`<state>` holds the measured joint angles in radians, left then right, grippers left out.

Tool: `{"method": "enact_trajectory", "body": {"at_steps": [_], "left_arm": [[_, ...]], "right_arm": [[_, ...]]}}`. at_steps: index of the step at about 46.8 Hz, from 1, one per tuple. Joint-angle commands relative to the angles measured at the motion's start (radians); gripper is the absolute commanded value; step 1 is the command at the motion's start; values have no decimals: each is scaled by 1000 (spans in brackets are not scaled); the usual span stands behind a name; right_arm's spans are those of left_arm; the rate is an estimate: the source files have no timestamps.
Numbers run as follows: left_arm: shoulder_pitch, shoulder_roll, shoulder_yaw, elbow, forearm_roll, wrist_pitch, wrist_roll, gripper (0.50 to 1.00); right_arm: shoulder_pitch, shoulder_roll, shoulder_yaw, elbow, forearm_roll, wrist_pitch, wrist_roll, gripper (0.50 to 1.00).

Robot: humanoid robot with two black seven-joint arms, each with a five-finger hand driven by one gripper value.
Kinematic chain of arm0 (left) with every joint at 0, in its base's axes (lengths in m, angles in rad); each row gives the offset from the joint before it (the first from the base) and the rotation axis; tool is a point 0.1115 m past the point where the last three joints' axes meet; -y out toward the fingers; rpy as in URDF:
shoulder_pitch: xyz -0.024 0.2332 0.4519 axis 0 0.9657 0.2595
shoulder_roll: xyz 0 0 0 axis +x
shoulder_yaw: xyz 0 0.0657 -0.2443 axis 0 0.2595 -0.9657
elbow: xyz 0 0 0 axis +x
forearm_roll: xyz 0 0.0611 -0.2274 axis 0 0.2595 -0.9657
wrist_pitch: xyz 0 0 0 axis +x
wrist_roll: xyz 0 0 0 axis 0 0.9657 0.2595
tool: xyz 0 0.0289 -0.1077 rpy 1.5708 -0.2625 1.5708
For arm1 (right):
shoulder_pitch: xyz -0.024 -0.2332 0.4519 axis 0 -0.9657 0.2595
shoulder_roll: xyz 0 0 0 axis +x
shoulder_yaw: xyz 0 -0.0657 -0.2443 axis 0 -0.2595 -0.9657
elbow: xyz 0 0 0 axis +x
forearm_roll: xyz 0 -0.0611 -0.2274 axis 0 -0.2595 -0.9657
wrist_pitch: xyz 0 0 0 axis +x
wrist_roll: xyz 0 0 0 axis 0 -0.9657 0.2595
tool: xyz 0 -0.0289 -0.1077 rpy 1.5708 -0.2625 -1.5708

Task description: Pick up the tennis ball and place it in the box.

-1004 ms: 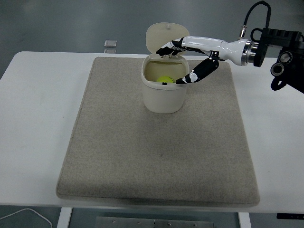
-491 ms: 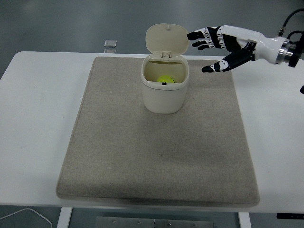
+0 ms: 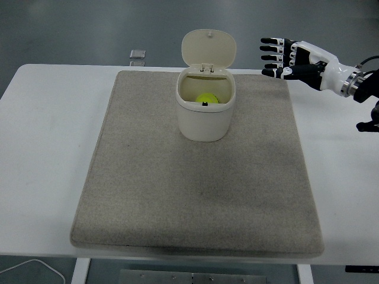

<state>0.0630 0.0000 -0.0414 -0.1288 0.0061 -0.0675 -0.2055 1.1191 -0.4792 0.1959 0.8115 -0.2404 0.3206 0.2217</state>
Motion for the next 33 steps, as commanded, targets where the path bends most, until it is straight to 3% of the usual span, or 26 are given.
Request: {"method": "enact_trajectory", "body": {"at_steps": [1, 7, 28, 33], "left_arm": [[0, 0, 0, 0, 0, 0, 0, 992], [0, 0, 0, 0, 0, 0, 0, 992], [0, 0, 0, 0, 0, 0, 0, 992], [0, 0, 0, 0, 0, 0, 0, 992]], "right_arm": [[-1, 28, 2, -38, 107, -12, -39, 928], [-1, 44, 2, -51, 208, -66, -70, 928], [-18, 44, 5, -58, 306, -71, -73, 930], [-30, 44, 5, -68, 346, -71, -101, 930]]}}
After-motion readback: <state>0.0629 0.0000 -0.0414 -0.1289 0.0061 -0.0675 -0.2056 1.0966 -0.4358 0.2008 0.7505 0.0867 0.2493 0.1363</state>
